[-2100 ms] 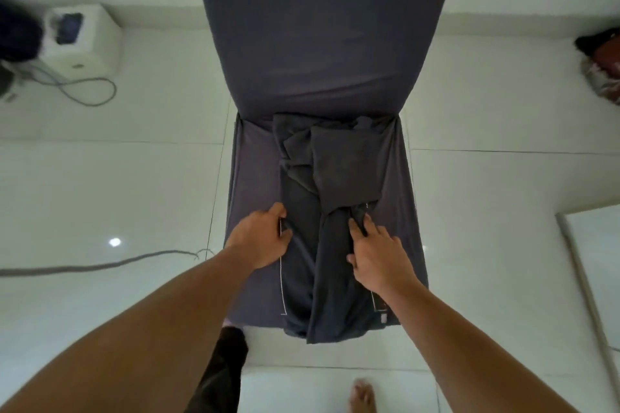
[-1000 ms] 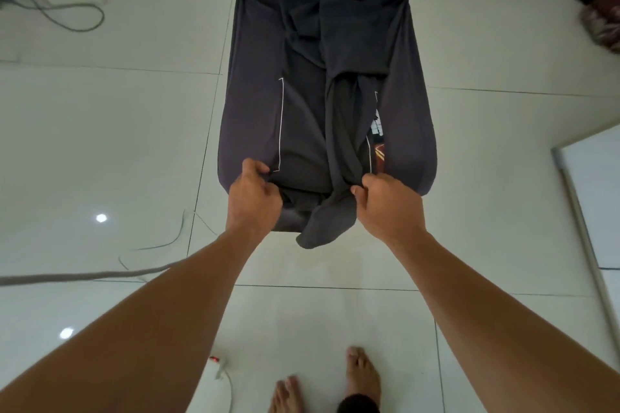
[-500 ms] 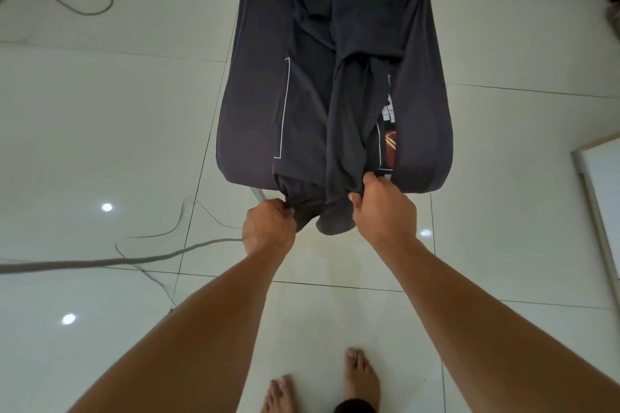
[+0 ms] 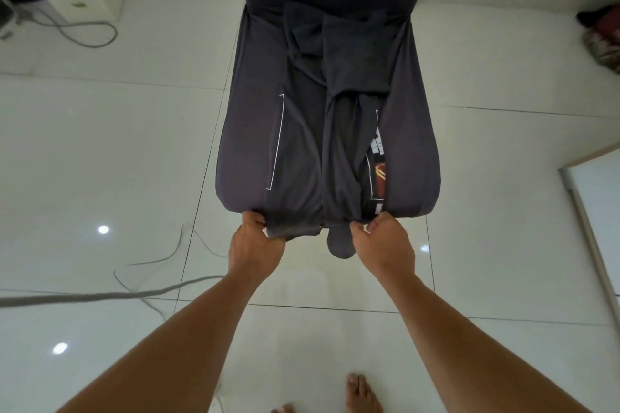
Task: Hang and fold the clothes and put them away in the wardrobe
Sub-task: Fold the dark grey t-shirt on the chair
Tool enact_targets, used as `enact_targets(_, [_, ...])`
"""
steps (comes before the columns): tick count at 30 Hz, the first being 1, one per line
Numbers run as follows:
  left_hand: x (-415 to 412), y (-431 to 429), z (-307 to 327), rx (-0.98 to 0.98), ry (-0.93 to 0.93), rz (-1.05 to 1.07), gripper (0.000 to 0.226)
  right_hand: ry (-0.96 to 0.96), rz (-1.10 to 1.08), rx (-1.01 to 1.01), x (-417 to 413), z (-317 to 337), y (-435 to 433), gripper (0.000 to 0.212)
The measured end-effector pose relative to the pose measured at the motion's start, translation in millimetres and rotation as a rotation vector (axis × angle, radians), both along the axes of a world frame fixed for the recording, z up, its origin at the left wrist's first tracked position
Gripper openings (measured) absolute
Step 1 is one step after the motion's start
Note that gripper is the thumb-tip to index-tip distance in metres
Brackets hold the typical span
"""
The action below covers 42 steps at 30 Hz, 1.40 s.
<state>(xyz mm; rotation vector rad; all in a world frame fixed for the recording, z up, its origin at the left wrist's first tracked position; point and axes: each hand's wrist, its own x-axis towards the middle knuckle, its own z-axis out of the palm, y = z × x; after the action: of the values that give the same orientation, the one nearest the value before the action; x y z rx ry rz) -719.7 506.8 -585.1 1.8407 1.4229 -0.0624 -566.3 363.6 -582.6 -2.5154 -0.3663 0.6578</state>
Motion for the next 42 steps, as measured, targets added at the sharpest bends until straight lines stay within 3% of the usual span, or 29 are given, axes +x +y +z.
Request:
enact_targets(1, [1,1,-2,-0.058,0.017,-0.002,0.042,0.085,-0.104,0.036,-2,-3,0,0.025])
enact_targets(3, [0,2,-8,-0.191,0.051,-0.005,0.058,0.24,-0.239,0.142,-6,-10,1,0.037])
enact_targets(6, [2,2,-14,-0.25,-0.004,0.04,0.052,0.341,-0.231,0.25,-10,-23,3,0.053])
enact_targets(8, [3,2,-13,-0.258,-0.038,0.065,0.043,0.375,-0.2,0.274,-8,-26,2,0.046])
enact_targets(12, [-11,-9,-2,-0.298,-0.049,0.077,0.023,0.458,-0.201,0.291,-12,-15,-12,0.008])
enact_targets(15, [-19,-23,16,-0.394,-0.126,0.228,0.013,0.555,-0.232,0.246,-19,2,-31,0.008])
enact_targets(20, [-38,-43,54,-0.517,-0.106,0.233,0.033,0.692,-0.225,0.219,-37,43,-59,0.055])
enact_targets(23, [-56,-49,77,-0.686,-0.09,0.165,0.05,0.806,-0.263,0.176,-43,66,-68,0.033])
enact_targets(25, [-63,-51,97,-0.73,-0.068,0.069,0.05,0.78,-0.13,0.068,-46,82,-74,0.027])
enact_targets(27, [-65,-51,117,-0.698,-0.083,0.011,0.054,0.691,0.019,-0.001,-48,102,-80,0.03])
enact_targets(30, [-64,-46,149,-0.64,-0.195,0.075,0.038,0.555,0.03,0.137,-45,129,-84,0.048])
enact_targets(32, [-56,-35,172,-0.647,-0.287,0.171,0.021,0.416,-0.071,0.291,-37,144,-77,0.038])
enact_targets(34, [-43,-17,191,-0.738,-0.381,0.284,0.032,0.398,-0.185,0.436,-24,160,-64,0.022])
enact_targets(36, [-28,6,209,-0.788,-0.461,0.313,0.04,0.499,-0.311,0.588,-9,174,-48,0.02])
enact_targets(39, [0,40,232,-0.605,-0.409,0.175,0.023,0.704,-0.455,0.782,21,193,-21,0.028])
enact_targets(42, [29,65,236,-0.306,-0.324,0.058,0.009,0.522,-0.178,0.572,48,198,7,0.021])
